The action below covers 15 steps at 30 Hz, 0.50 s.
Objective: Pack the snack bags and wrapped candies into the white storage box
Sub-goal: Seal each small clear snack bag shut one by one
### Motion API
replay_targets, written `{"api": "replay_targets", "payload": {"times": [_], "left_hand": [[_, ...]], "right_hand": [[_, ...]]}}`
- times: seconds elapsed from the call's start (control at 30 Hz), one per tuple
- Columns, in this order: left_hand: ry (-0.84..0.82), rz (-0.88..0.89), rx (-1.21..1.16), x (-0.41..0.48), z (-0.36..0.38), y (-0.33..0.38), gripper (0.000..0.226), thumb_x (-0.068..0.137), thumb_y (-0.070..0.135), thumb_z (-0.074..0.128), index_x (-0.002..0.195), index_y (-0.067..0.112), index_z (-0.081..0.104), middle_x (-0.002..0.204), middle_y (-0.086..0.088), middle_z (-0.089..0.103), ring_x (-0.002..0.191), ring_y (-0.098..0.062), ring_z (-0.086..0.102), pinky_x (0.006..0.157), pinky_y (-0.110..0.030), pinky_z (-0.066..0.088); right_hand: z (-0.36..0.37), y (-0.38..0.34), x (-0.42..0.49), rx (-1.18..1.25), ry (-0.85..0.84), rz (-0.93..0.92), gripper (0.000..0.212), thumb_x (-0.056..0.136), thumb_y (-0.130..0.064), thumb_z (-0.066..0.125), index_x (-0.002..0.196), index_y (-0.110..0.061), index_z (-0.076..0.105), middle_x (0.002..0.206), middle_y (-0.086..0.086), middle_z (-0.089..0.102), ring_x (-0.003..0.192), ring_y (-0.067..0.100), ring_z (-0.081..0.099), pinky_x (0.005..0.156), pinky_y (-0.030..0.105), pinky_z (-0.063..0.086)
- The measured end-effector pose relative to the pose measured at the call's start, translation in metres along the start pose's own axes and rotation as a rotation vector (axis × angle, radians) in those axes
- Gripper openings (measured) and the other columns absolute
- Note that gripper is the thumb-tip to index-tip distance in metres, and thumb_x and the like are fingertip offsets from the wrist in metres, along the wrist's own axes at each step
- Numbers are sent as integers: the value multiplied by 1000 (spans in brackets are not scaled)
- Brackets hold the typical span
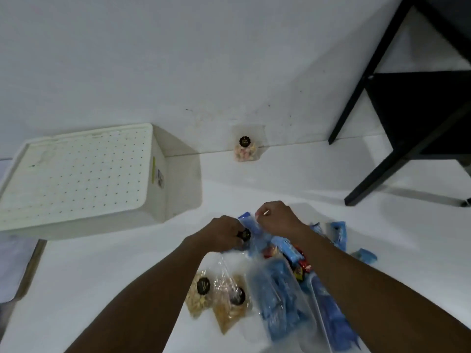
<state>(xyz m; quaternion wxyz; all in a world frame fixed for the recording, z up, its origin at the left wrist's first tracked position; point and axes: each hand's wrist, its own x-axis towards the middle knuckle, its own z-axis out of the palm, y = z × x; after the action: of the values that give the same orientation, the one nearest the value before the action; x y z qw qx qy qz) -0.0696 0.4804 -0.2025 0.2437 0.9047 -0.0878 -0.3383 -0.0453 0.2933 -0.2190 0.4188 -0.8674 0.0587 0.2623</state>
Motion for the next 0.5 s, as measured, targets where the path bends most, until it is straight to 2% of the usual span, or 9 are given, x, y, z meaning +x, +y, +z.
{"api": "replay_targets", "payload": {"times": [0.07, 0.13, 0.17, 0.23, 0.3, 0.33, 0.43, 0.5], "left_hand": [[-23, 55, 90, -16, 17, -2, 30, 91, 20, 64, 120, 13, 66, 125, -5, 65, 116, -23, 58, 85, -19, 37], [-17, 48, 73, -26, 33, -9, 36, 88, 18, 66, 125, 14, 65, 128, -2, 65, 114, -16, 57, 80, -11, 30], [-9, 32, 53, -30, 40, -13, 40, 87, 20, 69, 126, 15, 64, 127, -1, 65, 112, -14, 58, 83, -11, 34], [14, 13, 39, -35, 51, -19, 48, 84, 28, 72, 130, 21, 61, 129, 4, 64, 118, -14, 58, 97, -23, 43], [43, 14, 82, -39, 58, -21, 50, 85, 33, 71, 133, 27, 59, 132, 8, 62, 124, -13, 56, 105, -31, 43], [57, 22, 100, -41, 60, -21, 51, 86, 35, 70, 134, 29, 58, 133, 10, 61, 125, -13, 55, 106, -31, 42], [77, 39, 136, -45, 62, -21, 52, 88, 39, 67, 138, 32, 53, 134, 11, 60, 126, -13, 54, 105, -32, 39], [85, 58, 137, -48, 62, -22, 56, 87, 40, 67, 140, 33, 50, 133, 11, 61, 125, -13, 55, 107, -33, 39]], "right_hand": [[17, 10, -22, -63, -6, 21, 14, 84, -13, 60, 83, -15, 74, 89, 5, 74, 74, 17, 67, 62, 24, 51], [30, 20, -39, -99, -23, 20, 15, 81, -14, 58, 73, -14, 71, 80, 5, 73, 73, 18, 69, 64, 29, 56], [36, 24, -46, -142, -25, 26, 16, 80, -15, 58, 71, -14, 71, 79, 3, 73, 76, 18, 70, 66, 28, 55], [46, 33, -58, -240, -26, 65, 13, 79, -18, 61, 74, -11, 70, 82, 4, 73, 81, 19, 69, 66, 25, 51], [55, 41, -67, -342, -21, 89, 19, 80, -25, 62, 69, -10, 59, 83, 8, 68, 83, 23, 66, 69, 27, 48], [60, 45, -70, -411, -15, 101, 22, 80, -30, 62, 70, -12, 56, 86, 10, 66, 86, 25, 64, 71, 28, 46], [72, 52, -83, -539, 33, 115, 31, 82, -38, 60, 88, -9, 67, 97, 11, 69, 96, 27, 66, 79, 30, 48], [78, 51, -92, -504, 51, 104, 23, 86, -29, 58, 73, -11, 63, 83, 7, 66, 86, 24, 64, 72, 26, 48]]}}
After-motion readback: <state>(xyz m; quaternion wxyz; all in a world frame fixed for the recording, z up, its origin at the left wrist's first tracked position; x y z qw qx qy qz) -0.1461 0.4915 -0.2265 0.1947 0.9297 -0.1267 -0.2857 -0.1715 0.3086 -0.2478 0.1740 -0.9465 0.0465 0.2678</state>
